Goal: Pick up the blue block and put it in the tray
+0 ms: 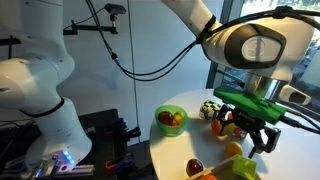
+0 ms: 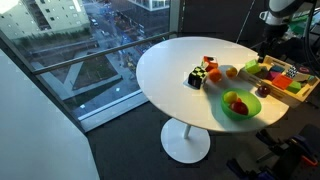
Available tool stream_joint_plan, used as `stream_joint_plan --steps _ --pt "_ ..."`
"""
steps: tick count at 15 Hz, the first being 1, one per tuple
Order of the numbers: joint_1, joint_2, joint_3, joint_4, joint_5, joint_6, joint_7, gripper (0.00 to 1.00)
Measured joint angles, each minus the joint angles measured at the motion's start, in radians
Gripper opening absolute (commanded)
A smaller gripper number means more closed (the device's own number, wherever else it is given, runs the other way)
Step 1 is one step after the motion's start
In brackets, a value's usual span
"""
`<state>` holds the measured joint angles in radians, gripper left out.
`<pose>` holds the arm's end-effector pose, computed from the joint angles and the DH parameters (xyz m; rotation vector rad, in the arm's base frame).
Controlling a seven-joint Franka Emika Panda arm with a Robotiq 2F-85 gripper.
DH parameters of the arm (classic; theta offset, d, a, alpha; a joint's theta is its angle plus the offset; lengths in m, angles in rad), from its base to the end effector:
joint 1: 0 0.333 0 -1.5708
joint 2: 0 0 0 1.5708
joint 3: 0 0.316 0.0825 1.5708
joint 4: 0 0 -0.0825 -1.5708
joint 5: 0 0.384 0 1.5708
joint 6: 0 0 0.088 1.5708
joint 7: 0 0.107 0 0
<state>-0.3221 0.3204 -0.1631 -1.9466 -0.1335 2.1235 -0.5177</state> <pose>0.5275 -0.2808 0.3085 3.0484 0.1759 -0.3070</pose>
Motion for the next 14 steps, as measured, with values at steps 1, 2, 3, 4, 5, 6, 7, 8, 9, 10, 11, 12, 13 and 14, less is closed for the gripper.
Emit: stream_joint_plan --steps 1,2,3,4,5,6,7,8,9,10,11,12,13,14 --pt "0.005 -0.003 0.006 -0.004 0.005 0.007 0.000 1.00" --pt "0.012 -0.007 0.011 -0.009 0.006 0.012 0.001 1.00" --pt "0.019 -0.012 0.016 -0.015 0.006 0.015 0.003 1.00" --pt "0.028 -0.017 0.019 -0.022 0.007 0.015 0.008 1.00" --pt "0.038 -0.022 0.021 -0.027 0.007 0.015 0.018 1.00" --pt "0.050 -0.028 0.022 -0.034 0.006 0.015 0.034 1.00" --pt "0.063 -0.035 0.023 -0.042 0.006 0.015 0.057 1.00" --pt "0.076 -0.041 0.023 -0.049 0.006 0.015 0.083 1.00" --pt "0.089 -0.046 0.023 -0.055 0.005 0.015 0.114 1.00" --pt "0.102 -0.053 0.023 -0.063 0.005 0.015 0.143 1.00" --pt "0.114 -0.060 0.023 -0.071 0.005 0.013 0.170 1.00" --pt "0.125 -0.066 0.024 -0.077 0.005 0.010 0.196 1.00" --pt "0.135 -0.072 0.024 -0.084 0.005 0.004 0.220 1.00" --pt "0.144 -0.079 0.024 -0.090 0.005 -0.005 0.239 1.00"
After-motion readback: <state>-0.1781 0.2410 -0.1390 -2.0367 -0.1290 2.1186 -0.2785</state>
